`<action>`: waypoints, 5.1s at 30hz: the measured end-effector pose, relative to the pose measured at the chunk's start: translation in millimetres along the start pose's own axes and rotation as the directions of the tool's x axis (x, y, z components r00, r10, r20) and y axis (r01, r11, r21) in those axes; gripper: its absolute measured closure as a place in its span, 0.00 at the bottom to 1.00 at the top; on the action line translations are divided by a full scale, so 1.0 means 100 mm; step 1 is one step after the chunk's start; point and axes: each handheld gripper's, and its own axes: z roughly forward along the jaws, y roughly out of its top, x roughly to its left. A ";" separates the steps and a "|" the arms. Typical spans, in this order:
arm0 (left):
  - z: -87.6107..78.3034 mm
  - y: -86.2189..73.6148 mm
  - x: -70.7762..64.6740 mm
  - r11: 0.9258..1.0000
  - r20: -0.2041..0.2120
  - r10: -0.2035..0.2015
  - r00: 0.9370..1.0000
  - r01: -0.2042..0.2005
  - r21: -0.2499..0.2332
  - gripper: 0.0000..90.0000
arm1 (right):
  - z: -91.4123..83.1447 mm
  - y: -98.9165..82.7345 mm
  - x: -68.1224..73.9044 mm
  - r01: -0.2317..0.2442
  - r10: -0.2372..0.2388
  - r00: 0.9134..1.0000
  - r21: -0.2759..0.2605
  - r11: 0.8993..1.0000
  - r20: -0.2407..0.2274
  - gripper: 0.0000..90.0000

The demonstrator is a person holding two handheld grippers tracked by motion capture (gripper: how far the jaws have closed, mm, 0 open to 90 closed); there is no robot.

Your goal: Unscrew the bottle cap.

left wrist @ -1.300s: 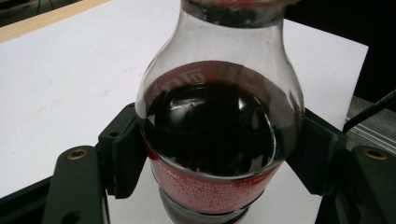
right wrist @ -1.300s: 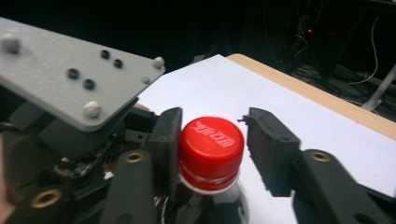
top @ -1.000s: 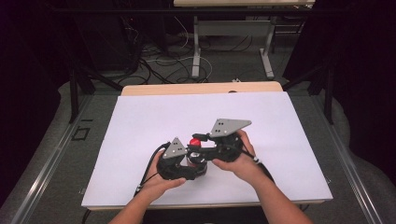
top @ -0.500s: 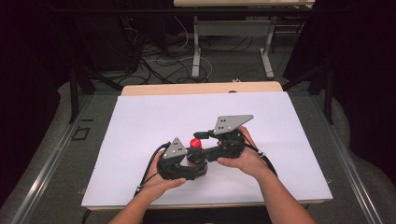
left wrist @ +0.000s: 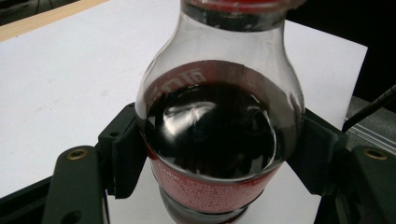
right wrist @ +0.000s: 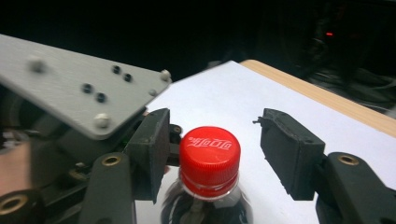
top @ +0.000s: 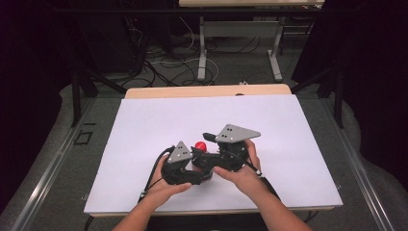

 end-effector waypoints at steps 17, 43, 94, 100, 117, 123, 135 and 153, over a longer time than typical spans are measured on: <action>-0.01 0.00 0.03 1.000 -0.011 -0.009 1.000 0.009 0.008 0.33 | 0.01 -0.06 0.09 0.021 -0.021 0.998 -0.004 1.000 0.064 0.67; -0.02 0.00 0.03 1.000 -0.015 -0.006 1.000 0.006 -0.002 0.33 | -0.01 0.07 -0.27 0.032 -0.022 0.971 0.037 0.999 -0.240 0.48; -0.02 0.00 0.00 1.000 0.012 0.009 1.000 -0.009 -0.006 0.33 | 0.07 0.12 -0.40 0.134 -0.088 0.924 0.098 0.986 -0.372 0.68; -0.02 0.00 0.01 1.000 0.006 0.004 1.000 -0.004 -0.008 0.33 | 0.04 0.12 -0.33 0.099 -0.067 0.949 0.090 0.991 -0.309 0.55; -0.02 0.00 0.01 1.000 -0.037 -0.017 0.999 0.017 -0.003 0.33 | 0.03 -0.02 0.15 -0.035 0.038 0.995 -0.030 0.999 0.093 0.52; -0.02 0.01 0.01 1.000 -0.045 -0.020 0.999 0.020 -0.004 0.33 | 0.11 -0.06 0.27 0.018 -0.007 0.976 -0.048 0.999 0.216 0.61; -0.05 0.01 0.01 1.000 -0.007 -0.009 1.000 0.009 -0.010 0.33 | 0.06 -0.03 0.08 0.024 -0.023 1.000 -0.044 0.999 0.019 0.68; -0.01 0.01 -0.01 1.000 0.030 0.015 0.999 -0.015 -0.002 0.33 | -0.09 0.06 -0.35 0.069 -0.074 0.960 -0.031 0.997 -0.270 0.68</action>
